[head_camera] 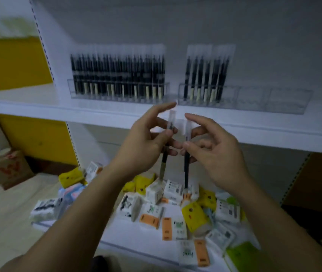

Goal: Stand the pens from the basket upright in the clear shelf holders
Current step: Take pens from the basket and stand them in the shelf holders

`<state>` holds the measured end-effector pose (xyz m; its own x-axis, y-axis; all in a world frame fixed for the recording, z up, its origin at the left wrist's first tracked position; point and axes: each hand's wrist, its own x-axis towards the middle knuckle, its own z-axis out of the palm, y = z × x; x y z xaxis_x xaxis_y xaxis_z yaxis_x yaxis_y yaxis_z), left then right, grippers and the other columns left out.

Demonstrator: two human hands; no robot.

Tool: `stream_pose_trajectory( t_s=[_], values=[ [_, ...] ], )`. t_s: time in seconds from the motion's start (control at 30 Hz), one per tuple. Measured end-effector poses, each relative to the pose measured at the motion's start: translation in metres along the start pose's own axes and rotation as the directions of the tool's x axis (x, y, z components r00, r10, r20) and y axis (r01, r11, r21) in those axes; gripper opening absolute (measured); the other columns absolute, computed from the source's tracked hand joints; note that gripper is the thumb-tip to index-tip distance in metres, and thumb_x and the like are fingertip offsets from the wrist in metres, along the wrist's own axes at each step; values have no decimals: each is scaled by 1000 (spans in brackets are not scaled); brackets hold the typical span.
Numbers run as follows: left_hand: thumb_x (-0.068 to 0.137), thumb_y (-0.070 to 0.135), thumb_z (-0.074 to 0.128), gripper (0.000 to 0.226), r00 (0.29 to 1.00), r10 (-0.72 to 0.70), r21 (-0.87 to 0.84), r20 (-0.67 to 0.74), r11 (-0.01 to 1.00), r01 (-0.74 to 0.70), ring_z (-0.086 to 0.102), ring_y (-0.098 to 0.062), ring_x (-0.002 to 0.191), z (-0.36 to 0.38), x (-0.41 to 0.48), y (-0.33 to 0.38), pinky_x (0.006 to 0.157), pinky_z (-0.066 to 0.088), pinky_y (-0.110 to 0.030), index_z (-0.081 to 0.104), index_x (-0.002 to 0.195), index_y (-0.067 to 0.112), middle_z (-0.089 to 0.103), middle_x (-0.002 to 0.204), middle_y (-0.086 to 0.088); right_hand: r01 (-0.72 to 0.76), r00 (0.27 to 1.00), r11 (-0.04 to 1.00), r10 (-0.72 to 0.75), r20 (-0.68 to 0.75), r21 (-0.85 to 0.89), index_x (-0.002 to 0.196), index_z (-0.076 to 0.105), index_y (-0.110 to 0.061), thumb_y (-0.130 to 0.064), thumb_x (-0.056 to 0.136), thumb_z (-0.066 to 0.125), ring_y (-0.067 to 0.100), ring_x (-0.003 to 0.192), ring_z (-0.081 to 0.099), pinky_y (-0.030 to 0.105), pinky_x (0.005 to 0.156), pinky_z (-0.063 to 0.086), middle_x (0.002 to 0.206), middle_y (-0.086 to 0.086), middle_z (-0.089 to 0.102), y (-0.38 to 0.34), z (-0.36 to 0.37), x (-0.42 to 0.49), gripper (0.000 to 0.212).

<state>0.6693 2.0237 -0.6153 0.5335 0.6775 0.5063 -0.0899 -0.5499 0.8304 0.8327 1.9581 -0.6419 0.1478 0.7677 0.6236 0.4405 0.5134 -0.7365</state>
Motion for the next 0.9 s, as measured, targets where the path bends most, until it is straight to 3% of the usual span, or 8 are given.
stream_pose_trajectory(
  t_s=[0.1, 0.3, 0.43, 0.57, 0.8, 0.9],
  values=[
    [94, -2, 52, 48, 995, 84, 17, 55, 996, -85, 72, -21, 86, 1, 27, 26, 73, 60, -34, 54, 129, 32, 66, 98, -10, 44, 999, 999, -43, -29, 27, 121, 59, -40, -6, 86, 69, 15, 70, 73, 31, 60, 60, 90, -10, 61, -16, -23, 25, 50],
    [90, -4, 57, 42, 984, 153, 25, 88, 987, -156, 70, -23, 94, 15, 80, 57, 80, 58, -41, 58, 125, 20, 68, 107, -10, 120, 986, 993, -120, -118, -13, 121, 58, -30, -5, 85, 70, 16, 70, 73, 27, 59, 59, 99, -1, 61, -34, -61, 66, 45],
    [85, -3, 64, 41, 981, 186, 2, 52, 982, -187, 71, -22, 90, 28, 113, 72, 77, 59, -36, 62, 119, 20, 66, 108, -10, 156, 969, 972, -185, -163, -173, 117, 58, -37, -11, 82, 74, 12, 78, 68, 32, 65, 60, 91, -4, 62, -42, -84, 96, 46],
    [83, 1, 69, 37, 976, 218, 15, -9, 976, -218, 71, -17, 87, 40, 146, 81, 75, 59, -30, 65, 113, 21, 70, 100, -7, 177, 960, 945, -228, -165, -276, 119, 57, -35, -14, 83, 75, 11, 73, 68, 32, 65, 61, 88, -10, 60, -46, -108, 126, 46],
    [84, 10, 71, 25, 950, 308, 213, -52, 933, -291, 71, -11, 77, 58, 203, 88, 69, 61, -31, 68, 105, 23, 68, 99, 2, 178, 929, 914, -278, -244, -365, 115, 57, -35, -14, 82, 74, 11, 67, 66, 36, 66, 60, 86, -10, 59, -37, -147, 175, 43],
    [83, 11, 73, 24, 931, 357, 354, -73, 882, -311, 69, -3, 72, 67, 227, 86, 65, 58, -21, 68, 101, 27, 66, 97, 8, 157, 919, 899, -285, -273, -410, 118, 57, -31, -16, 83, 73, 8, 64, 64, 32, 65, 59, 83, -13, 58, -25, -158, 195, 42]
  ],
)
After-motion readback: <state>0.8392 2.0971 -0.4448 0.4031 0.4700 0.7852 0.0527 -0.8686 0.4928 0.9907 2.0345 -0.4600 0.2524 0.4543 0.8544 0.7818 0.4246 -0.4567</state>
